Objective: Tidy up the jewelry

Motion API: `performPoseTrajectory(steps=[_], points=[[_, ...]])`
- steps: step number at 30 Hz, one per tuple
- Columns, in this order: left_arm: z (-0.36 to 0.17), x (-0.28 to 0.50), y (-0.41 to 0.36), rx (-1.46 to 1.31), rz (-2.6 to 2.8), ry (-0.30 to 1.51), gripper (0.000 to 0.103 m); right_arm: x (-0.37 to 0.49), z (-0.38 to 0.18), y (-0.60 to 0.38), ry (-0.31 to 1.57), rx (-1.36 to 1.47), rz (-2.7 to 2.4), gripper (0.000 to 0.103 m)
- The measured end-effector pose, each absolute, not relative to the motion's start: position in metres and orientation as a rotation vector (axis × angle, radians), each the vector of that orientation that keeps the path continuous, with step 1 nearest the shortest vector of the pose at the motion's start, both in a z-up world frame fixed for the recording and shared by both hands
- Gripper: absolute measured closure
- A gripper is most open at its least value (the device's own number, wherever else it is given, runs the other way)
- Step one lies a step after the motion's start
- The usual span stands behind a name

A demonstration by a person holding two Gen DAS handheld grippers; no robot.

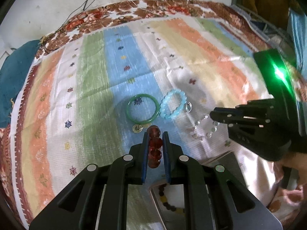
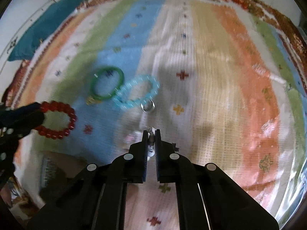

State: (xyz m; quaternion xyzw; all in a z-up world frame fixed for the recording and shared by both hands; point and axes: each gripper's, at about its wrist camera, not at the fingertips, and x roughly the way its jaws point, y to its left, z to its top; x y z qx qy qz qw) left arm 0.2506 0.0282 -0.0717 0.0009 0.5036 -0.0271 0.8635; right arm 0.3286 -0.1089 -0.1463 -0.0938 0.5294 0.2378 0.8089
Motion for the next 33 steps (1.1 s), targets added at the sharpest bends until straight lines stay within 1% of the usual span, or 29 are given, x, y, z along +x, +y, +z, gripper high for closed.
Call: performPoseTrajectory(steps=[5, 12, 33], points=[[-0.052, 0.239, 0.026, -0.019, -0.073, 1.005, 0.090, 0.309, -0.120, -0.103, 1.059, -0.202, 0.549, 0.095], [-0.039, 0.229, 0.026, -0.043, -0.089, 0.973, 0.090, 0.295, -0.095, -0.109, 0.989, -0.164, 0.584, 0.095], [-0.014, 0.182, 0.019, -0.087, -0.127, 0.896, 0.090, 0.240, -0.058, -0.129, 0.827, -0.143, 0.623, 0.095]])
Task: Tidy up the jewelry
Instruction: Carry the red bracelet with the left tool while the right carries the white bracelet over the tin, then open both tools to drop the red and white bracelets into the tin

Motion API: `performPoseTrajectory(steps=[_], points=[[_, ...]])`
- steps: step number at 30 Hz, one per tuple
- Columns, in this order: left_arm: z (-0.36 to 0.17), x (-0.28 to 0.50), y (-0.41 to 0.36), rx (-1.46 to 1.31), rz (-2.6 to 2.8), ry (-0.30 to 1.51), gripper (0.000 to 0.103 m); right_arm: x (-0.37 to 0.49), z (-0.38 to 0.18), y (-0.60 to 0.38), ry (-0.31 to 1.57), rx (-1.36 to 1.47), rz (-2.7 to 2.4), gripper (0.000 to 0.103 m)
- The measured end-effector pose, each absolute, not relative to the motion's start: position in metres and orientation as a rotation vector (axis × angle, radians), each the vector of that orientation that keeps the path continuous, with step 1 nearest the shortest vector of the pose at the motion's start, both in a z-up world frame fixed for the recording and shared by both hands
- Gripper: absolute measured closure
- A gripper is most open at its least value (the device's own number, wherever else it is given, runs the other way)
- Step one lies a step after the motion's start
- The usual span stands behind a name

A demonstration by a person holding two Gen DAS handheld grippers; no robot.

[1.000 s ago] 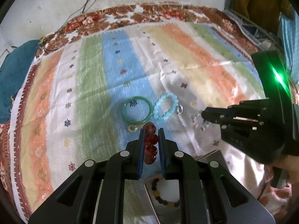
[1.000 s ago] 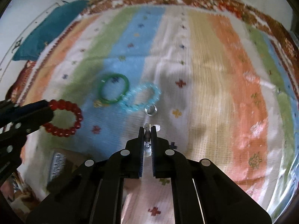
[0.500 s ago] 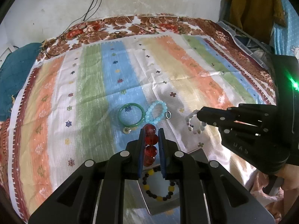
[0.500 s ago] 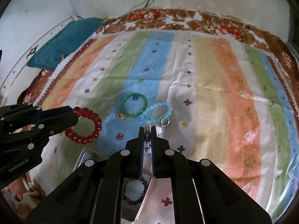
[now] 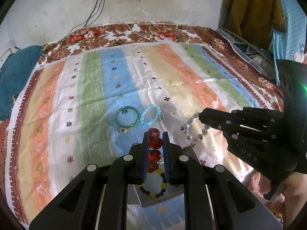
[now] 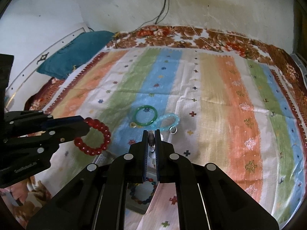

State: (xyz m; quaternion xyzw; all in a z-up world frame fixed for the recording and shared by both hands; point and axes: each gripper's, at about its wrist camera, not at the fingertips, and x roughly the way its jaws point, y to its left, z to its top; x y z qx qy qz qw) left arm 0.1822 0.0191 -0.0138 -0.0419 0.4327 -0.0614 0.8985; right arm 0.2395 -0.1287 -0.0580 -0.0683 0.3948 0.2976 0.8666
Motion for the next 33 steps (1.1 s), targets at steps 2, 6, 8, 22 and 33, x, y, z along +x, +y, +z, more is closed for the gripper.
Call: performPoseTrajectory(steps=[2, 6, 8, 22, 33], points=[[-0.012, 0.176, 0.019, -0.094, -0.127, 0.889, 0.090, 0.234, -0.057, -0.130, 0.826, -0.136, 0.634, 0.095], [-0.016, 0.170, 0.016, -0.115, -0.139, 0.900, 0.090, 0.223, -0.058, -0.131, 0.826, -0.135, 0.649, 0.095], [-0.018, 0.166, 0.015, -0.128, -0.146, 0.907, 0.090, 0.217, -0.060, -0.132, 0.828, -0.133, 0.651, 0.095], [-0.027, 0.154, 0.010, -0.156, -0.156, 0.939, 0.090, 0.205, -0.069, -0.139, 0.885, -0.067, 0.726, 0.095], [-0.035, 0.164, 0.038, -0.231, -0.040, 0.946, 0.072, 0.227, -0.080, -0.152, 0.922, -0.007, 0.649, 0.053]])
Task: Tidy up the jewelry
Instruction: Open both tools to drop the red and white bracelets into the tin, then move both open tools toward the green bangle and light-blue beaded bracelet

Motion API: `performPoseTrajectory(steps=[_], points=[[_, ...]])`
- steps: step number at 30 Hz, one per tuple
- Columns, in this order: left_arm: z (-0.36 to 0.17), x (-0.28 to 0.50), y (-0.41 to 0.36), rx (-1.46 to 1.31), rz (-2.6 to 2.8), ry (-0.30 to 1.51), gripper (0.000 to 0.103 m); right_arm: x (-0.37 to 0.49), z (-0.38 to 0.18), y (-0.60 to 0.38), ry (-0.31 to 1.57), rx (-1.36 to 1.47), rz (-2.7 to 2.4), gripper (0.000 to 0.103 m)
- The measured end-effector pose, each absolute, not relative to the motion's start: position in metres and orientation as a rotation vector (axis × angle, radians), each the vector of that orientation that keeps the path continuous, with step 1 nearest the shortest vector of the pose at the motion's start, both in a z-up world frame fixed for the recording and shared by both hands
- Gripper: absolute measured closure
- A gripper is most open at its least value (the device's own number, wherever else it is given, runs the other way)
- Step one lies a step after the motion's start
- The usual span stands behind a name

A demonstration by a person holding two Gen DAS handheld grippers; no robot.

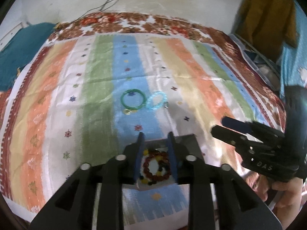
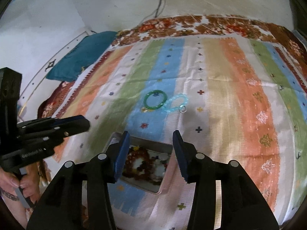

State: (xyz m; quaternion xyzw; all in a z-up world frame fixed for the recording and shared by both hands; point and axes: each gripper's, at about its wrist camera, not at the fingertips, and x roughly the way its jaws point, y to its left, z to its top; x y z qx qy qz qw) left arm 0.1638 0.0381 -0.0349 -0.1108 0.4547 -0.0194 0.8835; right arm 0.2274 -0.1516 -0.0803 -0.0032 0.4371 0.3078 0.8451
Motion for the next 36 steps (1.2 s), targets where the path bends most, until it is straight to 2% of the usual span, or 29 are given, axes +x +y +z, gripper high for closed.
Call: performPoseTrajectory(steps=[4, 10, 16, 36], points=[[-0.039, 0.175, 0.049, -0.242, 0.028, 0.954, 0.065, 0.237, -0.085, -0.147, 0.932, -0.036, 0.616, 0.046], [-0.051, 0.199, 0.051, -0.183, 0.095, 0.982, 0.059, 0.255, -0.094, -0.135, 0.952, -0.081, 0.588, 0.045], [-0.080, 0.225, 0.060, -0.162, 0.156, 1.041, 0.059, 0.276, -0.107, -0.128, 0.996, -0.098, 0.544, 0.044], [-0.099, 0.266, 0.059, -0.106, 0.197, 1.044, 0.054, 0.337, -0.140, -0.112, 1.071, -0.097, 0.452, 0.044]])
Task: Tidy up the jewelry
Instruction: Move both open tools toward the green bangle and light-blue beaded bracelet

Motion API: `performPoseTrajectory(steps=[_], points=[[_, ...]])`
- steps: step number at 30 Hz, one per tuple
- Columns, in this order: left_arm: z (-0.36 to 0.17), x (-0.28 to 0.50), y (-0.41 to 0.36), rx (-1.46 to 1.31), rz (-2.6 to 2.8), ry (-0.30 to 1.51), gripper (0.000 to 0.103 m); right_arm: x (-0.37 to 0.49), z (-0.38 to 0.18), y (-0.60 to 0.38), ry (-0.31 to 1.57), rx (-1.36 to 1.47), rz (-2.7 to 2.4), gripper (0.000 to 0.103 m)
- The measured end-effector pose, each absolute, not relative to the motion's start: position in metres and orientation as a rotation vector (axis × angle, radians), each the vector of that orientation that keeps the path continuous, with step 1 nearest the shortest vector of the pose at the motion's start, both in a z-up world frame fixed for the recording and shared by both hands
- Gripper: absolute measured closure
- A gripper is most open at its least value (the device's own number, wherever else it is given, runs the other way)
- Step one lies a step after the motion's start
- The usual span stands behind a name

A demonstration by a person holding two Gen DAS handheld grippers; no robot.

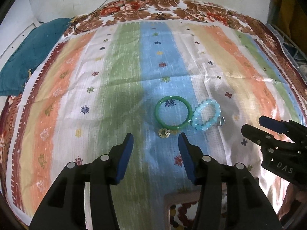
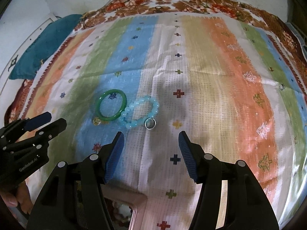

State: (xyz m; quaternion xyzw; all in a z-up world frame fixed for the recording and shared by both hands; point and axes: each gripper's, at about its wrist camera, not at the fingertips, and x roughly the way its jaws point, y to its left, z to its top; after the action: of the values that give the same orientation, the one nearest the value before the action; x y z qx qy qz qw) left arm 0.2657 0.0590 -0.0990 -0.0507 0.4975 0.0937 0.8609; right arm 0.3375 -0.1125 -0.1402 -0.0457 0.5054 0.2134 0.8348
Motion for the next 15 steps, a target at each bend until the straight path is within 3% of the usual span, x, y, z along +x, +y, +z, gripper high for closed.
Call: performPoseTrajectory(steps=[15], points=[[-0.119, 0.295, 0.070, -0.088, 0.232, 1.051, 0.051, 0.365, -0.160, -0.098, 1.078, -0.129, 0.401, 0.044]])
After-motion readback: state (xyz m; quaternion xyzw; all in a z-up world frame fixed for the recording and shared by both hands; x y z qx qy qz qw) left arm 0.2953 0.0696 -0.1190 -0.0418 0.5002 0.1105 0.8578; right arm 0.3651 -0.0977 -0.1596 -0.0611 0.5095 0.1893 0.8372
